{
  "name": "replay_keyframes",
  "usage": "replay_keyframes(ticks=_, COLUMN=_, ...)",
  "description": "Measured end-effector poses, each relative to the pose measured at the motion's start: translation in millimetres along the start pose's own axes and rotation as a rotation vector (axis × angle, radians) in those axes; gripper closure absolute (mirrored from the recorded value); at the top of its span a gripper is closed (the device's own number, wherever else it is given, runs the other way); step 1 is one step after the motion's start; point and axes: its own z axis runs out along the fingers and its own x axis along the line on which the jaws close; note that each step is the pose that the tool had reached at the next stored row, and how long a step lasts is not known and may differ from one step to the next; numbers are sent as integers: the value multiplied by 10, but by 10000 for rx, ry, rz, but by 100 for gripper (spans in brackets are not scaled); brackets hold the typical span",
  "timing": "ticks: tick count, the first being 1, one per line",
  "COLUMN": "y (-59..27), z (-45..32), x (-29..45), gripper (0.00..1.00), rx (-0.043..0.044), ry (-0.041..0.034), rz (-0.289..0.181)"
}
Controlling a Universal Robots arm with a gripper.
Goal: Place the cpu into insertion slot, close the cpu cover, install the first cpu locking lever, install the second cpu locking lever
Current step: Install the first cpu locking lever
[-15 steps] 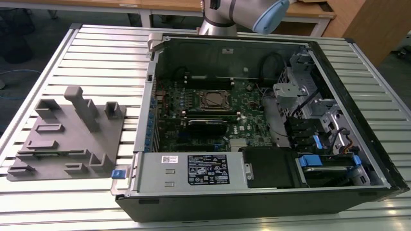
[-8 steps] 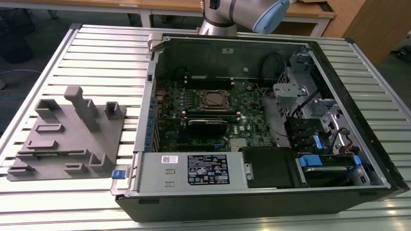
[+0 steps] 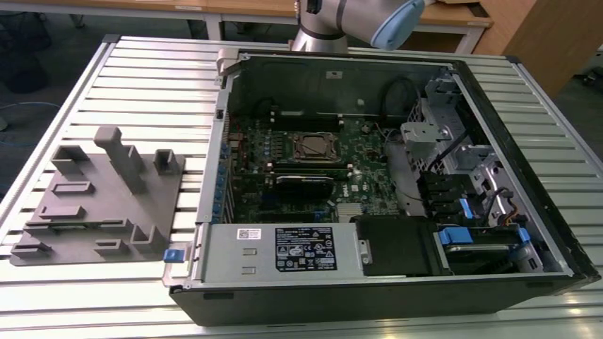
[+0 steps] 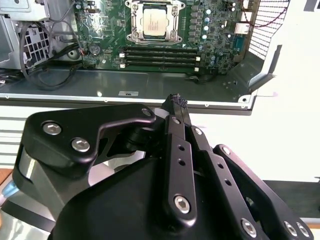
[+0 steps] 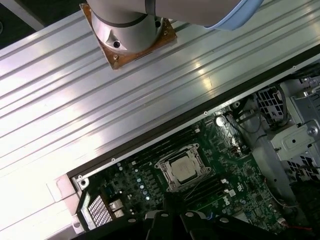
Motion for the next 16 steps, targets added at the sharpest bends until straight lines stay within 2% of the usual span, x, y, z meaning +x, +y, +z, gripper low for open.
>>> replay_keyframes(ticks=3, y=1, z=5, x=-1, gripper=89, rx=-148, ry=90, rz=-34)
replay_keyframes(ticks=4, y=1, z=7, x=-1, gripper=89, rx=-170, ry=111, rz=-67)
replay_keyframes(ticks=12, y=1, z=11, x=-4, gripper=89, rx=-178, ry=131, rz=-198)
replay_keyframes(ticks=16, y=2, z=20, x=-5, gripper=89, rx=-188, ry=161, rz=-838)
